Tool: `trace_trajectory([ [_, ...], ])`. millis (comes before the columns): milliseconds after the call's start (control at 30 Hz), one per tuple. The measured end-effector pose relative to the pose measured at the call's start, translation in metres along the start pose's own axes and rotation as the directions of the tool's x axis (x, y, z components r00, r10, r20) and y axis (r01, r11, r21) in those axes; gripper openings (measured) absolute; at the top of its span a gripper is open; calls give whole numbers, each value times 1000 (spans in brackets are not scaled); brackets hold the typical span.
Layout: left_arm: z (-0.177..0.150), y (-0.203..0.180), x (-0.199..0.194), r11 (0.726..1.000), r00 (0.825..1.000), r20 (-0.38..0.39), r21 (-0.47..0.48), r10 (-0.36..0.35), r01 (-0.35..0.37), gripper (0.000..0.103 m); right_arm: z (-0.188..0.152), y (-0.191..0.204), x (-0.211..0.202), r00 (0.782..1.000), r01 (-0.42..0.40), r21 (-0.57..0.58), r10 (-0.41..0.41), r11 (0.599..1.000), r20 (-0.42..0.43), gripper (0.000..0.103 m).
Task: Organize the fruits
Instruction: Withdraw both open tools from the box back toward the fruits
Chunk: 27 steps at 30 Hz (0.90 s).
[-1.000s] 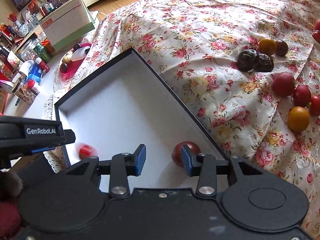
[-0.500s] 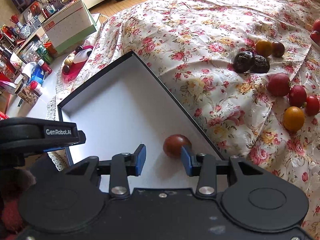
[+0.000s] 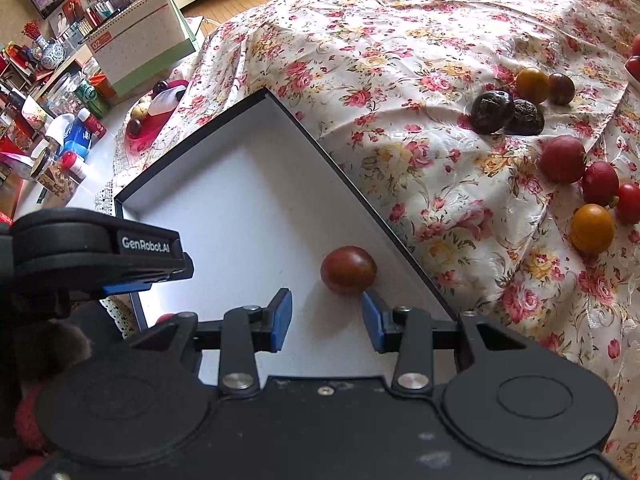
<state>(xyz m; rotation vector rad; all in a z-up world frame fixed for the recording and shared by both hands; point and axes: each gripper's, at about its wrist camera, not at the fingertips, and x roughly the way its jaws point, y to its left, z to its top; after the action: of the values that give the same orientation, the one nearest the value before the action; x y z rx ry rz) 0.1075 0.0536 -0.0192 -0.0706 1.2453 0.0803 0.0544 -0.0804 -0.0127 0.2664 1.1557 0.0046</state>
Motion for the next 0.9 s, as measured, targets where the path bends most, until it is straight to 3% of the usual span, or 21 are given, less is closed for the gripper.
trace_trajectory([
  [500,9,-4,4,999,1000,3,-37,-22,22,43,3,-16,-15,1000,7,9,-8,1000,16,43],
  [900,11,-33,-15,995,987,140,69,-76,67,43,31,-97,-45,988,110,102,-120,989,95,42],
])
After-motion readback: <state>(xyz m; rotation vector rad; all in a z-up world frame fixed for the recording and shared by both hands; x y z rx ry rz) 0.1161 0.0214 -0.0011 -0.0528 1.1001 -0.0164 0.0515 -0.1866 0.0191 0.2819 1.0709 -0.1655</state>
